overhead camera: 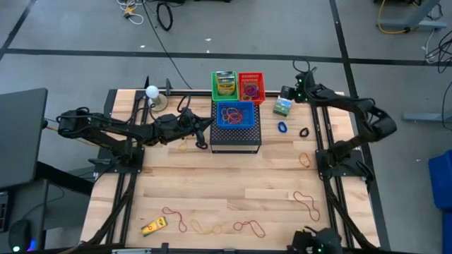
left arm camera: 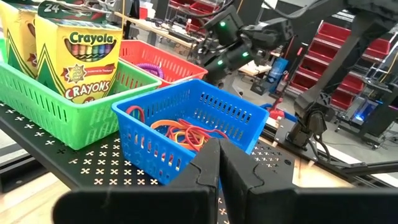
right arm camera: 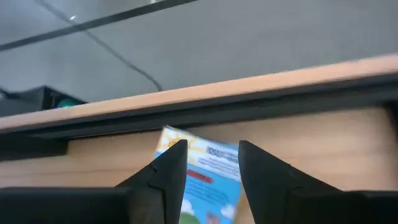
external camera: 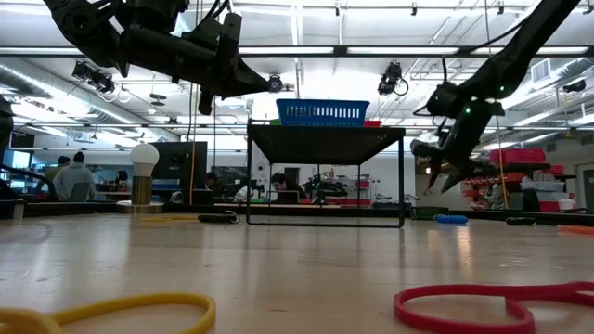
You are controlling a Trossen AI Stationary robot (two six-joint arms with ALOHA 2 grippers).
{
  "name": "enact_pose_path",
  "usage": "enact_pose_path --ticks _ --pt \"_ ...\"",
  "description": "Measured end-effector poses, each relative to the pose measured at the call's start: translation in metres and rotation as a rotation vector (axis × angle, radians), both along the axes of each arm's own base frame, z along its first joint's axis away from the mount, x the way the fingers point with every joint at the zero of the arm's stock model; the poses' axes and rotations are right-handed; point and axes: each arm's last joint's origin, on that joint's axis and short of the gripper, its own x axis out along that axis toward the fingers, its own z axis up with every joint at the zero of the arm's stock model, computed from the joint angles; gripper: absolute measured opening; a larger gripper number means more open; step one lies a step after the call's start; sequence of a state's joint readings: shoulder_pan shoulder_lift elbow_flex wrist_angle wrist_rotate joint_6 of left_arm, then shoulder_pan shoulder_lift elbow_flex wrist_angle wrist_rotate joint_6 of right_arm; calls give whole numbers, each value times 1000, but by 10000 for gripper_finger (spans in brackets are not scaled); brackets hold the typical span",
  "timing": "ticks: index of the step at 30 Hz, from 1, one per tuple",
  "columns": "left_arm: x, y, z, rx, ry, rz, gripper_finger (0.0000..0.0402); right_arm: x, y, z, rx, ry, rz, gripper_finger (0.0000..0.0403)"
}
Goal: Pick & Place Office Desk Supplies
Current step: Put the box of crayon into the green bin on the shelf
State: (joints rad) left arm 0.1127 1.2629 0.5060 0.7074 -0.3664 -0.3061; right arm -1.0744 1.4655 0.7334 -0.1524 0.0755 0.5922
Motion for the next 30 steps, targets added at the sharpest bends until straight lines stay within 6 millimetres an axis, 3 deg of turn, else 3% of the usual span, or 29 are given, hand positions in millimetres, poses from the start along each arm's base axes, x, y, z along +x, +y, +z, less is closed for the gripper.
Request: enact_pose_path --ticks 9,18,30 --pt "0 -1 0 -18 -9 -2 9 -10 -19 -14 25 40 11 83" --pt "0 0 0 -16 -6 -1 9 -14 -31 -26 161 55 109 37" --pt "0 0 0 -29 -12 0 9 -12 -24 -3 395 37 235 30"
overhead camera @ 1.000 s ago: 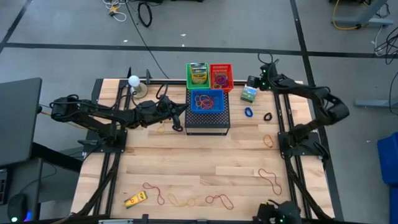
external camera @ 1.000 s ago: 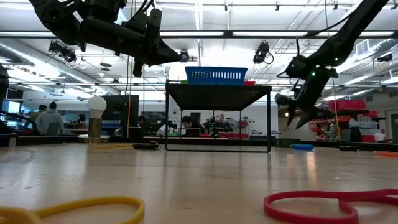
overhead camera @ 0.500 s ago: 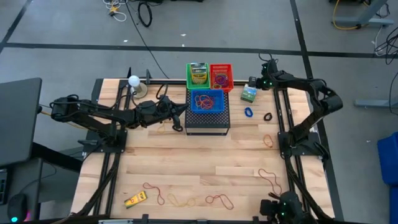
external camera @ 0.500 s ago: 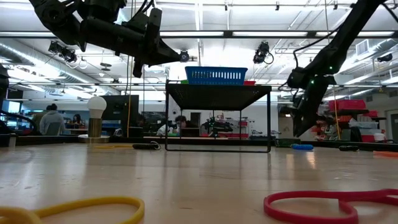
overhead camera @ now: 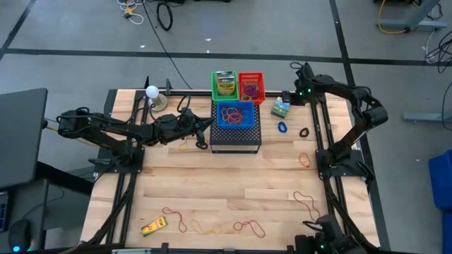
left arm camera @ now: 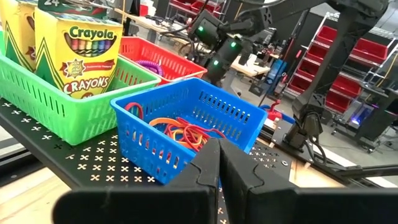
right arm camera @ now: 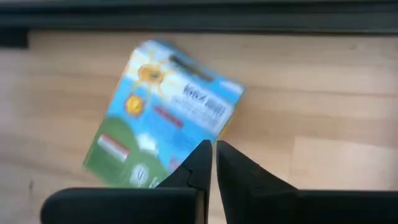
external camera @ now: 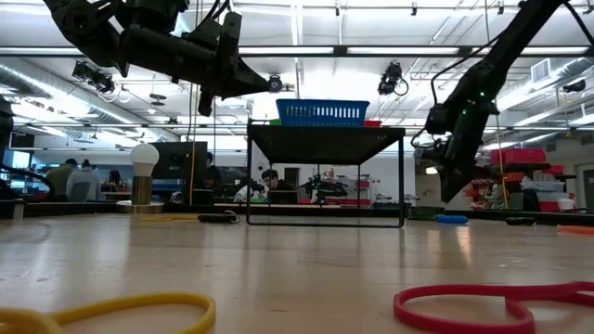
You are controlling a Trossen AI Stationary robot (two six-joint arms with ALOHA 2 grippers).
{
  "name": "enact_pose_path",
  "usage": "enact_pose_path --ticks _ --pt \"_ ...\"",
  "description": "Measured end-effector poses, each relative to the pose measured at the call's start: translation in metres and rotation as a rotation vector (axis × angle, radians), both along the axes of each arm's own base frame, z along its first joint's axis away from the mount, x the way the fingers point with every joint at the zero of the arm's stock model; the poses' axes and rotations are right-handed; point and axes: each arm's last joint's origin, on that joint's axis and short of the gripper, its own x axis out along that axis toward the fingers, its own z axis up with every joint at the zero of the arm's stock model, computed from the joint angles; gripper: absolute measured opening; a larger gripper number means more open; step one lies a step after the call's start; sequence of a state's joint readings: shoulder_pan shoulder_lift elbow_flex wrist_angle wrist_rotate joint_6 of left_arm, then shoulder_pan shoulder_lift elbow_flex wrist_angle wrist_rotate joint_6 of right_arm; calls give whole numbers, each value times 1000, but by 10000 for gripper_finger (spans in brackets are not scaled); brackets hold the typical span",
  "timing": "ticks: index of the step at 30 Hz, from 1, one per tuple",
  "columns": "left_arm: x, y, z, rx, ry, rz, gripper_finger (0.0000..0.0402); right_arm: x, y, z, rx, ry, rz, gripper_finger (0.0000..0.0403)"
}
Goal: Pick & Place Office Desk Supplies
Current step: Put the box of crayon into the green bin on the shelf
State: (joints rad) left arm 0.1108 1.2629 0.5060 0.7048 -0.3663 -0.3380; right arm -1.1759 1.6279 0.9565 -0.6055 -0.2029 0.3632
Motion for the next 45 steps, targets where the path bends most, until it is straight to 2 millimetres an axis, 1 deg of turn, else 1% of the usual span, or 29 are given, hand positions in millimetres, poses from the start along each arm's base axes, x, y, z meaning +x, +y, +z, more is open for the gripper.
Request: enact_pose_path --ticks 4,8,9,12,17,22,28,33,37,39,41,45 --pt "0 0 -1 -8 0 0 9 3 -5 17 -53 7 84 55" --pt "0 0 -1 -10 3 -8 9 8 -21 30 -213 10 166 99" --pt "1 0 -1 -6 7 -10 9 10 -24 30 -238 6 198 110" --pt "1 0 -1 -4 8 -11 9 13 -29 18 -214 -3 287 134" --pt "1 0 -1 -11 5 -12 9 16 -37 0 -143 32 369 154" --pt "1 -2 -1 -14 4 -19 9 17 -41 -8 -93 44 404 155" --pt "2 -7 -2 -13 4 -37 9 9 -40 -20 20 4 397 122" --pt "2 -7 -2 -13 4 -38 9 7 -35 -20 87 -51 395 98" --pt "2 -7 -2 -13 4 -38 9 5 -31 -12 93 -68 385 84" --pt "2 -7 -2 -14 4 -37 9 4 -30 -5 73 -71 385 85" --pt "2 -7 -2 -13 4 -38 9 3 -29 -1 50 -50 383 95" --pt "2 -7 -2 -10 6 -38 9 3 -31 -2 6 2 398 128"
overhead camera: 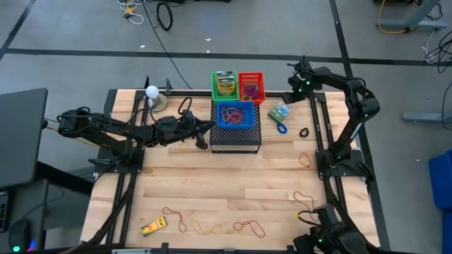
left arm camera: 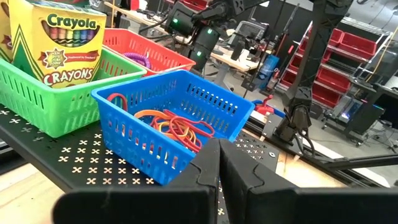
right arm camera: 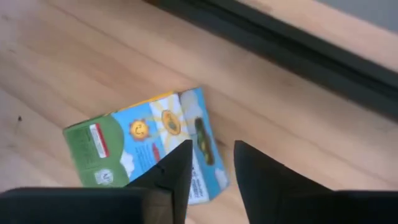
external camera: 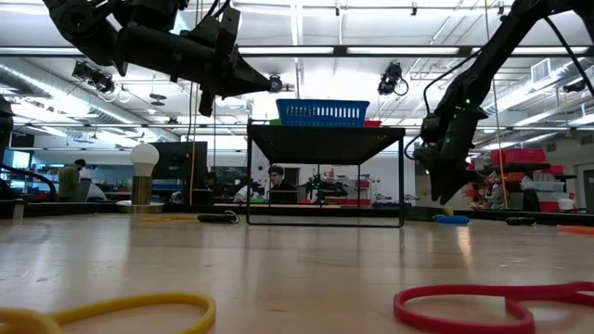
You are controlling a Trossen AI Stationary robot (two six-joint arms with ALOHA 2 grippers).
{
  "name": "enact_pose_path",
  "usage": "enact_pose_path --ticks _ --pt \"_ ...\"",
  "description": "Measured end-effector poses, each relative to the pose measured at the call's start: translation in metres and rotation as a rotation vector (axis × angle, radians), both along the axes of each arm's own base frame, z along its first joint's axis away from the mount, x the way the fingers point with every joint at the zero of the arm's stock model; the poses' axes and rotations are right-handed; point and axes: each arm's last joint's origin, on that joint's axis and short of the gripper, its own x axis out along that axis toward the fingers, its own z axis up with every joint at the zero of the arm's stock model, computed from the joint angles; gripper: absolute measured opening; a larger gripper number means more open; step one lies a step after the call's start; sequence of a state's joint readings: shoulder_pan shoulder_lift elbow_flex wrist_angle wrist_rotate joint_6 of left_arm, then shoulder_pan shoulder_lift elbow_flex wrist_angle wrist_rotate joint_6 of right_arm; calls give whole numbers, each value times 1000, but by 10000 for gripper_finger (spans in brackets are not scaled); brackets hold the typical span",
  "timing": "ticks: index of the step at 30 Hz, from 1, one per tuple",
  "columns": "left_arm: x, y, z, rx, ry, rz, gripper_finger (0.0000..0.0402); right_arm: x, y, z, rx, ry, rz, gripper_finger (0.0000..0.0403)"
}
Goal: Pick & Place Office Desk Supplies
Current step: Put the box of crayon into the green bin on the shelf
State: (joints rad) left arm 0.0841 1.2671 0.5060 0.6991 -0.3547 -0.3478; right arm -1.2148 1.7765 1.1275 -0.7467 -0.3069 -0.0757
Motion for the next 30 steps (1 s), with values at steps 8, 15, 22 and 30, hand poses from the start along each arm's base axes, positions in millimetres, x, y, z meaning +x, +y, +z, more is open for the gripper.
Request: enact_pose_path --ticks 8,15,22,30 --pt "0 0 0 0 0 1 9 6 -2 -23 74 -57 74 133" --pt "0 0 0 -24 -12 16 9 7 -3 -25 84 -93 94 70" --pt "-1 2 0 -53 -29 74 9 7 -3 -25 77 -98 99 7" --pt "-4 13 -1 -228 -126 215 9 9 10 13 -50 -49 133 2"
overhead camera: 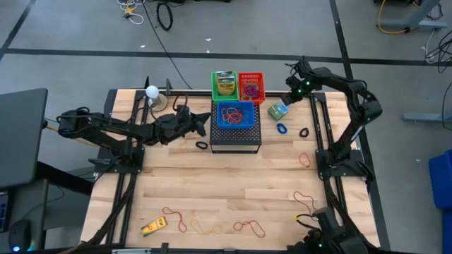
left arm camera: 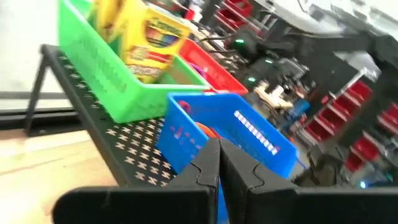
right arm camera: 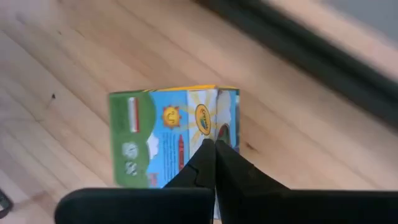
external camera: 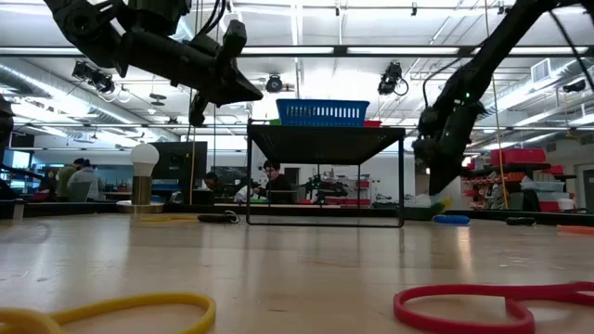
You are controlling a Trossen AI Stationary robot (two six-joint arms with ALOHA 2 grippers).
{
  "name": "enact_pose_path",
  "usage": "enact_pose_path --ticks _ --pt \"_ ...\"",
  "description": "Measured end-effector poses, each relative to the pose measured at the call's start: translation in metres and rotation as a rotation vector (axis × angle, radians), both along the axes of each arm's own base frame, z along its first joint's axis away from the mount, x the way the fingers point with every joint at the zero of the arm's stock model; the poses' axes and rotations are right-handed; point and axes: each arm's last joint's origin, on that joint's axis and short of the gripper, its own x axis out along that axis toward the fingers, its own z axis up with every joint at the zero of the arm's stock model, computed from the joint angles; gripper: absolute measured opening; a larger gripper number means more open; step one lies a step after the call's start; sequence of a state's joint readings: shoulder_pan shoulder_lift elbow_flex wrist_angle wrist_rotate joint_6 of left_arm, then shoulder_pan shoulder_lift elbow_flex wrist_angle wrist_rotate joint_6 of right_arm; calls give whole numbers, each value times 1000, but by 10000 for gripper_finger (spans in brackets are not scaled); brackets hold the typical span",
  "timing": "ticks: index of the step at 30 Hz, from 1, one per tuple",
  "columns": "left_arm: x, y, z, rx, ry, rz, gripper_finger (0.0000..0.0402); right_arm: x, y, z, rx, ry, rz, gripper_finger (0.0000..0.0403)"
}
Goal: Pick & Place Office Desk Supplies
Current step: Put the box of crayon into the green bin on the shelf
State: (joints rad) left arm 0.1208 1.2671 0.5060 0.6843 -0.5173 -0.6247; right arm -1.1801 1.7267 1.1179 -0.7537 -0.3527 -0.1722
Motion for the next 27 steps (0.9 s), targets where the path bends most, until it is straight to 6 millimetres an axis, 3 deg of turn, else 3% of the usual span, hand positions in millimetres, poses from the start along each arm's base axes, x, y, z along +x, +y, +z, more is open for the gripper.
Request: enact_pose_path --ticks 8,16,23,27 --pt "-1 4 0 -13 -7 19 9 13 42 63 -215 103 2 1" --pt "-1 3 1 3 2 -21 9 17 121 119 -406 237 -107 1" --pt "1 1 0 25 30 -108 9 17 197 145 -510 183 -137 0" --pt "1 0 -1 31 46 -125 9 28 235 147 -567 143 -9 0"
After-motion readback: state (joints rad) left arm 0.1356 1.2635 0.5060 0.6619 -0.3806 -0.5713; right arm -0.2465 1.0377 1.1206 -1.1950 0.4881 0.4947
